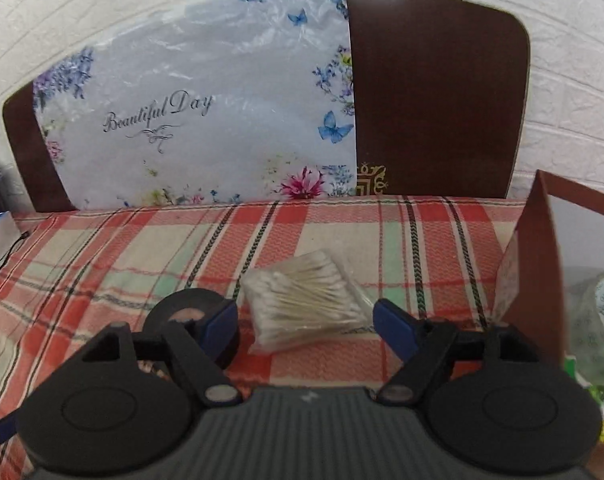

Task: Organize objects
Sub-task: 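Grasp the bag of cotton swabs with the right tool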

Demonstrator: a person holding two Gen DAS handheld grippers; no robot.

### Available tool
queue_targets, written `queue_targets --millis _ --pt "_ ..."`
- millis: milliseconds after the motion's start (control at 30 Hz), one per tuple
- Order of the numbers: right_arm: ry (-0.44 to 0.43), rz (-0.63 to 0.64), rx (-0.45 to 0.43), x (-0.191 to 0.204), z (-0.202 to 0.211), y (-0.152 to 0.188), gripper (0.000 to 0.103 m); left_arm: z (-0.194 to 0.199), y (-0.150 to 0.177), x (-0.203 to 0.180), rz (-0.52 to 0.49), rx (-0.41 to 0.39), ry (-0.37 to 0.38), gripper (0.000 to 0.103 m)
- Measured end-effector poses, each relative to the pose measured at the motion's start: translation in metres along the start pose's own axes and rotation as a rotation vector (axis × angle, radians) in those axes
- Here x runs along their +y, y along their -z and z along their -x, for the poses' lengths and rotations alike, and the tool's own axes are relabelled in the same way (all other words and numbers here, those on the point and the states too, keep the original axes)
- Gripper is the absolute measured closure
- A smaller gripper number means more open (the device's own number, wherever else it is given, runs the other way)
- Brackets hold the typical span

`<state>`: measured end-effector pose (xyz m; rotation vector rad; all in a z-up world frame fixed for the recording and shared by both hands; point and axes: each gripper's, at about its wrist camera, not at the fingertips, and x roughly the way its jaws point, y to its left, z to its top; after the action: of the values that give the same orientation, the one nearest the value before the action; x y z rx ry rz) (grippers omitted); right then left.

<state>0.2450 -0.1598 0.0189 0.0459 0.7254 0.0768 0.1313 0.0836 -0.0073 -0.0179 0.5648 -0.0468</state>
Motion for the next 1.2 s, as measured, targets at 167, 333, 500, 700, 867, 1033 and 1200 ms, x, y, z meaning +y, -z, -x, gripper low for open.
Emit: queue_targets --millis 167,333,500,700,867,1033,1200 --pt "0.032 0.049 0.077 0.002 -0.056 -0.006 0.017 -0.001 0.0 0.003 0.028 -0.002 0.005 0.027" --pt "-0.009 0.068 0.081 0.003 -0.042 0.011 0.031 -0.002 0.0 0.003 0.027 -0.001 0.006 0.027" --pt "-0.058 0.133 0.067 0.006 0.016 0.062 0.031 -0.004 -0.001 0.003 0.023 0.006 0.004 0.026" --pt "-0.148 0.242 0.028 -0.003 0.108 0.139 0.029 -0.004 -0.001 -0.003 -0.015 0.031 0.007 0.019" --pt "-0.136 0.332 -0.023 -0.021 0.162 0.181 0.005 0.014 -0.011 -0.019 0.046 0.115 0.159 0.025" --pt "-0.158 0.282 0.007 -0.029 0.173 0.194 0.006 0.042 -0.015 -0.08 -0.036 0.161 0.448 0.027" --pt "-0.169 0.251 0.012 -0.034 0.172 0.2 0.006 0.037 0.0 -0.125 -0.16 0.281 0.562 0.025"
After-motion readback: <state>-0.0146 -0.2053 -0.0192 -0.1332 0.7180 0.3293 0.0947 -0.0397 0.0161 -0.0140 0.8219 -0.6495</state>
